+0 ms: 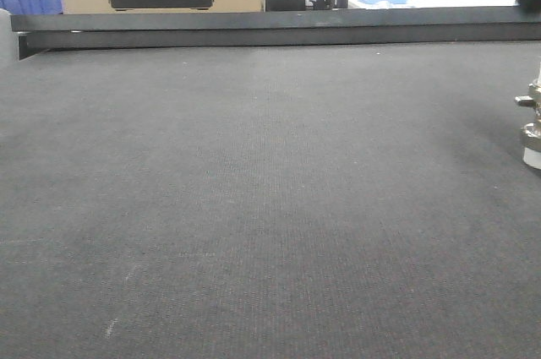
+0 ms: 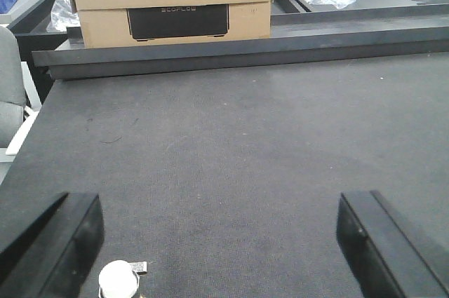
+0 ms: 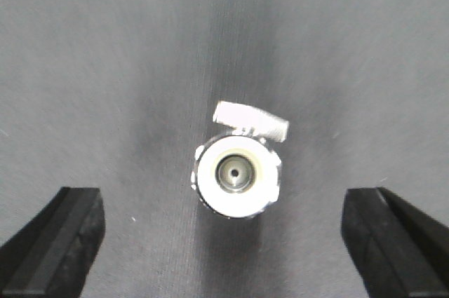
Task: Place valve from conveyor to right shelf box
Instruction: 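Lower the right gripper and close it on a silver valve, then lower the left gripper and close it on the second silver valve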
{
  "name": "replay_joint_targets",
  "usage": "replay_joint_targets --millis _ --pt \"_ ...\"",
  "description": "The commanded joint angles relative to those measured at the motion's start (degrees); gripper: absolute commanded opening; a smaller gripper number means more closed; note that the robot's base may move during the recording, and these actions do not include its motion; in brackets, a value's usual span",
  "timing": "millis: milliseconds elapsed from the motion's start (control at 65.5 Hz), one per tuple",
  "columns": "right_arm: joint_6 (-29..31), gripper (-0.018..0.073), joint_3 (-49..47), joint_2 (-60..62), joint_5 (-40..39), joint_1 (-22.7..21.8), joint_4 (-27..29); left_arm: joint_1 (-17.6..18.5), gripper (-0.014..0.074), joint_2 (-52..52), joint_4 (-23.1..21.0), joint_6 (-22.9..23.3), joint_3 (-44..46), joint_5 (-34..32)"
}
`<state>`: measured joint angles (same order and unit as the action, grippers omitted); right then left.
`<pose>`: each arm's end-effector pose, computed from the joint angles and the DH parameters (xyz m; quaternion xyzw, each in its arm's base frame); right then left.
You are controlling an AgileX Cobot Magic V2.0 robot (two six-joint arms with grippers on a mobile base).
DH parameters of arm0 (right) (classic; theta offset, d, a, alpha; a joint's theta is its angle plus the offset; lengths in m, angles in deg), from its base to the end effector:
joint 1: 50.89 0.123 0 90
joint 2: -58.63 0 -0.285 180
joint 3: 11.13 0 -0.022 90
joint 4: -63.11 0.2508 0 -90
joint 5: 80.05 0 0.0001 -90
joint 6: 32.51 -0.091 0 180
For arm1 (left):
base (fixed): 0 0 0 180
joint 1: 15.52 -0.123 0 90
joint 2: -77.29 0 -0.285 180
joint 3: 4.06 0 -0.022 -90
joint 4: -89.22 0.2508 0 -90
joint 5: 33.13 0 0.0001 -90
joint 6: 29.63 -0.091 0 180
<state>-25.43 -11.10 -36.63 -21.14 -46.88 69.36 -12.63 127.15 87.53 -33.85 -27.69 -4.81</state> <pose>0.3161 0.0307 0.3241 -0.0771 0.9704 0.0458 0.2242 0.1393 -0.0083 0.4145 0.0425 0.7749 -0.0063 0.6307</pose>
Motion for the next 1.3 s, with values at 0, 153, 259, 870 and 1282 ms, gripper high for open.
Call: replay_joint_targets --millis 0,153,259,870,1282 --pt "0.5 0.0568 -0.6 -3.5 1.3 0.0 -1.6 0.4 0.0582 -0.1 -0.6 0.4 0.6 0.0" --pt "0.0 0.0568 -0.6 -8.6 0.6 0.0 -3.5 0.4 0.0582 -0.1 -0.6 0.4 0.6 2.3" --pt "0.0 0.055 -0.6 -10.8 -0.7 0.0 -3.5 0.4 0.0582 -0.1 -0.6 0.4 0.6 3.9" --pt "0.0 -0.0153 0.8 -8.3 -4.6 0.0 -1.9 -2.4 0.058 12.8 0.9 3.0 16.5 27.6" --pt "0.0 -0.0153 16.3 12.0 -12.2 3.8 -0.2 -16.2 0.058 39.4 0.5 -6.5 35.0 41.6"
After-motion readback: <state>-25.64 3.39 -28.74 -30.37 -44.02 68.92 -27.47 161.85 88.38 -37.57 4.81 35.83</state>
